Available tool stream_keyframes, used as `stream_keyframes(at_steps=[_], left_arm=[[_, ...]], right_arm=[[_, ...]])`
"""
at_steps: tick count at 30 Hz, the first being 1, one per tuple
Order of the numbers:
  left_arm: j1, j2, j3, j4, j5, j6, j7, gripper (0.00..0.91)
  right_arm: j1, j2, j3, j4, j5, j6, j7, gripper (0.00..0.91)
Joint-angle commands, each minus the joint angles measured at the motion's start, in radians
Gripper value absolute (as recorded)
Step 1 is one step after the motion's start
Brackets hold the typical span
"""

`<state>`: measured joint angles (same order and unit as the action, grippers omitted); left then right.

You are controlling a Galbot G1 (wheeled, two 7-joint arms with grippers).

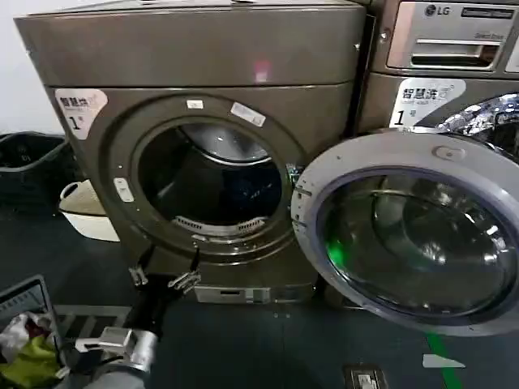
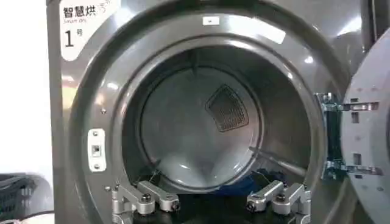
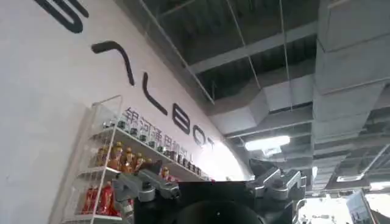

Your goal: Grasp the clothes from the dryer.

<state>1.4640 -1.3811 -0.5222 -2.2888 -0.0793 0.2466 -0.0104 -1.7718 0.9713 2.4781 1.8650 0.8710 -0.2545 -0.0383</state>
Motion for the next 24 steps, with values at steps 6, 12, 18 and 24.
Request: stream_keyframes(at_steps=[6, 12, 18, 24], left_arm=[[0.005, 0.0, 0.006, -0.004, 0.005, 0.0, 0.001, 0.907], [0.006, -0.002, 0.004, -0.002, 0.007, 0.0, 0.001, 0.907], [-0.001, -0.001, 0.003, 0.003, 0.006, 0.001, 0.002, 0.907], [-0.003, -0.001, 0.007, 0.009, 0.007, 0.001, 0.003, 0.907]], right_arm=[[-0.001, 0.0, 0.002, 0.001, 0.005, 0.001, 0.001, 0.907], [0.002, 0.0, 0.001, 0.0, 0.005, 0.002, 0.001, 0.907], [0.006, 0.002, 0.0, -0.002, 0.004, 0.002, 0.0, 0.907], [0.009, 0.004, -0.002, -0.001, 0.003, 0.003, -0.002, 0.907]])
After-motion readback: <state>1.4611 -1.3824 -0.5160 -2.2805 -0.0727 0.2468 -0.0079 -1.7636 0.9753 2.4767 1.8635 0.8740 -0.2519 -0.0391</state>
